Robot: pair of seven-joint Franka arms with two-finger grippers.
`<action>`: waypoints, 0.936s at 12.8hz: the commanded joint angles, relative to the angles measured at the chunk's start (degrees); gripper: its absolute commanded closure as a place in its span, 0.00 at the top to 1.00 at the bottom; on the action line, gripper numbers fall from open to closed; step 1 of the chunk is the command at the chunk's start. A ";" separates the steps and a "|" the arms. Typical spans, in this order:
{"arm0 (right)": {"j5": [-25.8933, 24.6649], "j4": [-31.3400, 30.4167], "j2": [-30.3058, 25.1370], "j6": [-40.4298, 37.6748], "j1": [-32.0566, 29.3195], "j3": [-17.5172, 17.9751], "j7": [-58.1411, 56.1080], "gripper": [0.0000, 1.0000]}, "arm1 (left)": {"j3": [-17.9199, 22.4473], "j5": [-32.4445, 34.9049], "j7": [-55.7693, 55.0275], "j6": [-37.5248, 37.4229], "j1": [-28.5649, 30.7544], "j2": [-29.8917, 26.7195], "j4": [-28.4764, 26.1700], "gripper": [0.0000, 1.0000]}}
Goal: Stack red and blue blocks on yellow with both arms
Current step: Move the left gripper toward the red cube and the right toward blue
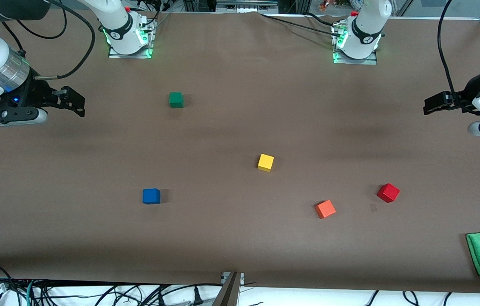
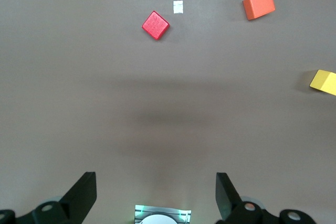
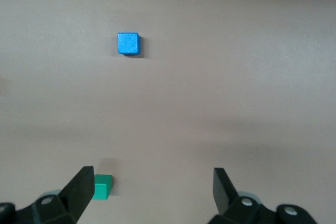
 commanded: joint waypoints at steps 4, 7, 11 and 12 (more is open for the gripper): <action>0.25 0.74 0.95 -1.11 0.88 0.88 -0.43 1.00 | 0.14 -0.91 4.16 3.70 1.04 7.01 1.65 1.00; 0.69 -0.57 2.52 0.89 1.14 1.40 -0.61 1.00 | 0.14 -0.47 13.36 12.33 1.12 14.82 0.51 1.00; 4.03 -0.84 14.89 15.01 1.06 1.40 -0.52 1.00 | 0.14 3.38 24.02 29.52 1.13 22.67 -6.22 1.00; 4.03 -0.67 18.67 19.76 1.06 1.40 -0.61 1.00 | 0.14 5.23 26.04 35.40 1.13 22.50 -10.35 1.00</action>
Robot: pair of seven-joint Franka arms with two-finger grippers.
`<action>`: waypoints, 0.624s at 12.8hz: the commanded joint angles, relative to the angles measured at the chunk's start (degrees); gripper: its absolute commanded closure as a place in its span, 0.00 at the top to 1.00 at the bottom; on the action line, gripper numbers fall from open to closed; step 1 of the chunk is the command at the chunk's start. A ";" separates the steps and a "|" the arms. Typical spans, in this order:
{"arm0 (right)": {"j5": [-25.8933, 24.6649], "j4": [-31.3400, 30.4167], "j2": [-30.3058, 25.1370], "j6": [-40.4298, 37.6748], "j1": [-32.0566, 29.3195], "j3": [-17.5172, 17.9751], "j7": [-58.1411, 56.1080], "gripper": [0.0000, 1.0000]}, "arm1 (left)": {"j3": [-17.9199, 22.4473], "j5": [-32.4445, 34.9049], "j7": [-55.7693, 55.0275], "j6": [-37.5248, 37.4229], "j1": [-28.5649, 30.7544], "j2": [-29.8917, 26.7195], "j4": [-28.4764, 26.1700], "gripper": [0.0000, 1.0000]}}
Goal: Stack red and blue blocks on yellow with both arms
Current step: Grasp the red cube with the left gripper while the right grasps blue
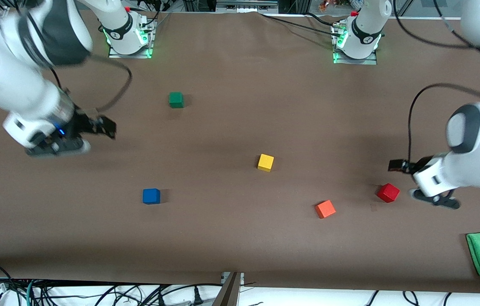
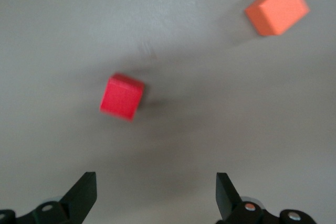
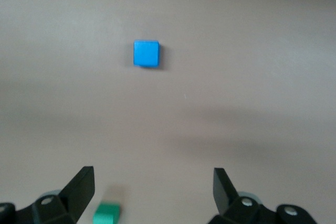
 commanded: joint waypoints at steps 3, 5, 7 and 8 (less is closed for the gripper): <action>1.19 5.18 18.63 18.51 -0.11 0.84 -0.67 1.00 | -0.09 4.35 8.32 17.53 0.45 -0.99 -12.09 1.00; 1.45 9.67 23.83 19.07 -0.37 1.11 -0.15 1.00 | -0.09 8.46 10.08 23.33 0.62 0.15 -12.97 1.00; 6.17 10.74 26.66 19.60 -0.37 1.11 -0.15 1.00 | -0.09 9.63 10.43 27.29 1.33 1.30 -14.28 1.00; 6.72 10.74 27.45 19.77 -0.37 1.11 0.03 1.00 | -0.09 10.32 10.52 29.48 1.59 1.65 -15.25 1.00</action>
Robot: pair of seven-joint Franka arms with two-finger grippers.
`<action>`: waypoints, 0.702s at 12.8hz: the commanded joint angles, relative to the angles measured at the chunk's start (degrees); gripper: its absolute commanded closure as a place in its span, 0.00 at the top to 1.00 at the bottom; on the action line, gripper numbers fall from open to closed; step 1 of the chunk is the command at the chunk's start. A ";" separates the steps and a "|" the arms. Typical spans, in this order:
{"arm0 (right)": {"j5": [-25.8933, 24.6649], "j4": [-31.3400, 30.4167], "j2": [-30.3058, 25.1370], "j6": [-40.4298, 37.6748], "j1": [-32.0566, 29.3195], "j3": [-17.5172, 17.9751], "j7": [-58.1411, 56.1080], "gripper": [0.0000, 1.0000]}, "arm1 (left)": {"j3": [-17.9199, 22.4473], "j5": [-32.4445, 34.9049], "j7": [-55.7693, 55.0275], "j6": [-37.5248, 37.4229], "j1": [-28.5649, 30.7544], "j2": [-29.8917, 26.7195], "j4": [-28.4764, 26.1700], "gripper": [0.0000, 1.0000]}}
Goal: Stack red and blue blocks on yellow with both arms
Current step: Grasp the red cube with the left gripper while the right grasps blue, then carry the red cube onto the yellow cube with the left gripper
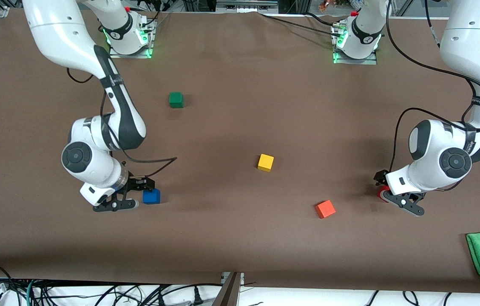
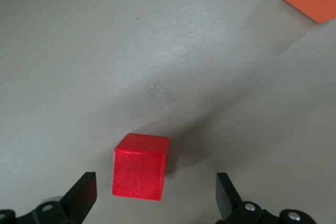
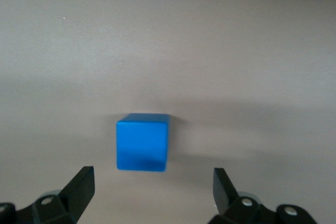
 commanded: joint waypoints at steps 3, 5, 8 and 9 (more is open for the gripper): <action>2.35 2.64 4.14 2.10 -0.28 0.41 2.57 1.00 | -0.20 2.20 1.87 9.03 3.00 2.67 -3.98 1.00; 2.35 2.73 5.02 3.41 -0.01 0.41 2.84 0.99 | -0.20 2.20 1.87 10.10 3.18 2.76 -5.04 1.00; 2.43 2.81 7.31 8.06 -0.01 0.41 2.84 0.95 | -0.28 2.20 1.52 9.57 3.09 2.59 -4.95 0.00; 2.52 2.81 7.31 7.99 -0.01 0.41 2.76 0.89 | -0.46 1.51 1.00 9.14 3.09 2.33 -4.78 0.00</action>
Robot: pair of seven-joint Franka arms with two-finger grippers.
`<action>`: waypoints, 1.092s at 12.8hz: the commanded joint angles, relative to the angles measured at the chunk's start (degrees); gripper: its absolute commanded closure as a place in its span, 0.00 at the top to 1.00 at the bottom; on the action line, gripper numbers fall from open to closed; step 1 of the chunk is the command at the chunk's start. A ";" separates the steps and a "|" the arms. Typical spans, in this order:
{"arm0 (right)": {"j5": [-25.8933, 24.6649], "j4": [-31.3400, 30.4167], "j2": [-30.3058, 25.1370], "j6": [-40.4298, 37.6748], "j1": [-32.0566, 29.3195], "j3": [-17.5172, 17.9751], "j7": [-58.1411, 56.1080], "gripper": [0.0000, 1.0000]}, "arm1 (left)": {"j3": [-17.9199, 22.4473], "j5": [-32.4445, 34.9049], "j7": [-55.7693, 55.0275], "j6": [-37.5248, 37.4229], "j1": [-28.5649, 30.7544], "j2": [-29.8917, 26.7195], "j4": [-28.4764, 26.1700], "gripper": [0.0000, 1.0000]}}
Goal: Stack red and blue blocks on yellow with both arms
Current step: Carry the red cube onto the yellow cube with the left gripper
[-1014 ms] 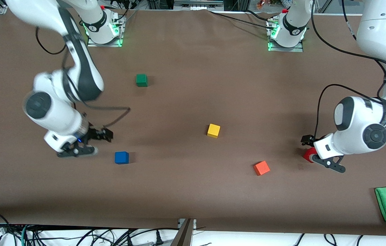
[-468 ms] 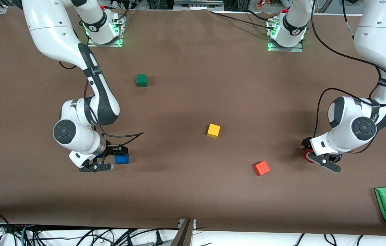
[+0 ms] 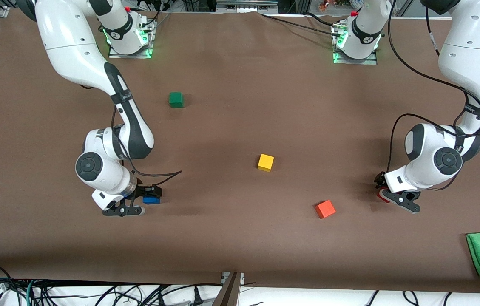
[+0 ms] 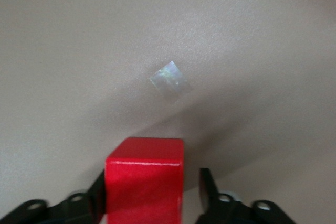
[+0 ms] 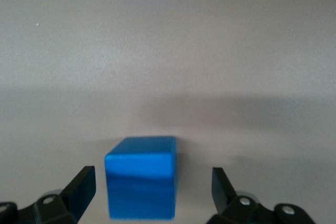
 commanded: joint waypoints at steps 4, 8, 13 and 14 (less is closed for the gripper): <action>1.00 1.78 0.65 -0.29 -0.09 0.46 1.30 0.45 | -5.73 -2.28 -8.45 -6.58 -0.44 -4.64 0.45 0.00; 0.83 3.52 -2.50 -7.73 0.00 0.46 1.30 0.18 | -16.54 -1.41 -32.95 -17.57 -3.85 -5.61 2.91 0.00; 0.83 11.87 -8.13 -25.31 1.23 0.55 2.26 0.19 | -16.21 1.04 -46.61 -18.20 -19.06 -3.25 6.77 0.00; 0.83 13.72 -8.49 -27.86 1.58 0.55 4.27 0.19 | -16.29 2.97 -48.73 -18.20 -21.60 -1.85 8.35 0.00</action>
